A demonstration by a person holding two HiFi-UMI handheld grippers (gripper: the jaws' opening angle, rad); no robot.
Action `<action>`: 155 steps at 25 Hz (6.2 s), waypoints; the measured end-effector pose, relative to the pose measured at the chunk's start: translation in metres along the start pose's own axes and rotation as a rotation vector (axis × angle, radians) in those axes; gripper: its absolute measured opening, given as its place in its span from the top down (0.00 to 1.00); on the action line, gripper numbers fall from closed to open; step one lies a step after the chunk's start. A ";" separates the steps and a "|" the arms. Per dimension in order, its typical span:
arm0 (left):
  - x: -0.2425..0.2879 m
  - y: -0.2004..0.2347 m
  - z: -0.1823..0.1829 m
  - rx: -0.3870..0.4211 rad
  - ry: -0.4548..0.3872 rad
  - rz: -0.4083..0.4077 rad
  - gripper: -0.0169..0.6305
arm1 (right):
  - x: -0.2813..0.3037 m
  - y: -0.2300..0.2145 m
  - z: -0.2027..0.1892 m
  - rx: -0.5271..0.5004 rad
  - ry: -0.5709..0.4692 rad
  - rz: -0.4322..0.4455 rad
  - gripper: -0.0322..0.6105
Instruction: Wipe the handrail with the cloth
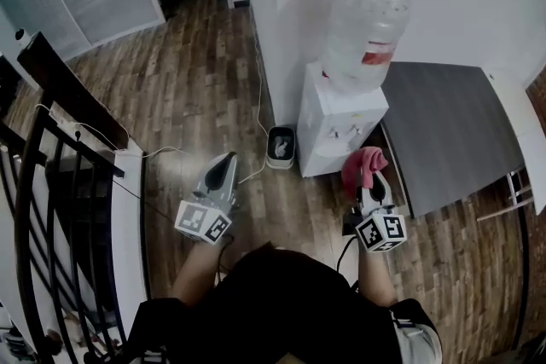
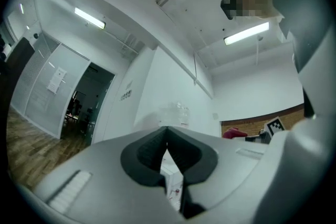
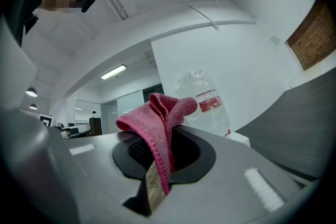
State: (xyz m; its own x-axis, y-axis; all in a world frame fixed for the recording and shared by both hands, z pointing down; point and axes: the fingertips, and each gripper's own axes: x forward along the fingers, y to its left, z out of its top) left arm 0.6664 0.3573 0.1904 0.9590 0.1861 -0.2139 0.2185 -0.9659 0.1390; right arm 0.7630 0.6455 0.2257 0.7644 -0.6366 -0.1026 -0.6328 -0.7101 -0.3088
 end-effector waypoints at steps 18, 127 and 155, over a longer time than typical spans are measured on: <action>-0.159 0.114 0.062 0.106 -0.032 0.394 0.97 | 0.103 0.172 -0.054 0.011 0.112 0.394 0.88; -0.436 0.634 0.196 0.249 -0.056 0.984 0.98 | 0.482 0.885 -0.274 0.153 0.418 1.367 0.88; -0.439 0.684 0.197 0.249 -0.087 1.311 0.98 | 0.576 1.033 -0.371 -0.372 0.529 1.576 0.88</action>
State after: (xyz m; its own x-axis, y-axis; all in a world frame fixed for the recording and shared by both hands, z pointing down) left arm 0.3592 -0.4207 0.1890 0.4174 -0.9006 -0.1209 -0.8960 -0.4301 0.1107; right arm 0.5043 -0.5663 0.1985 -0.6581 -0.7082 0.2556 -0.7314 0.6819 0.0063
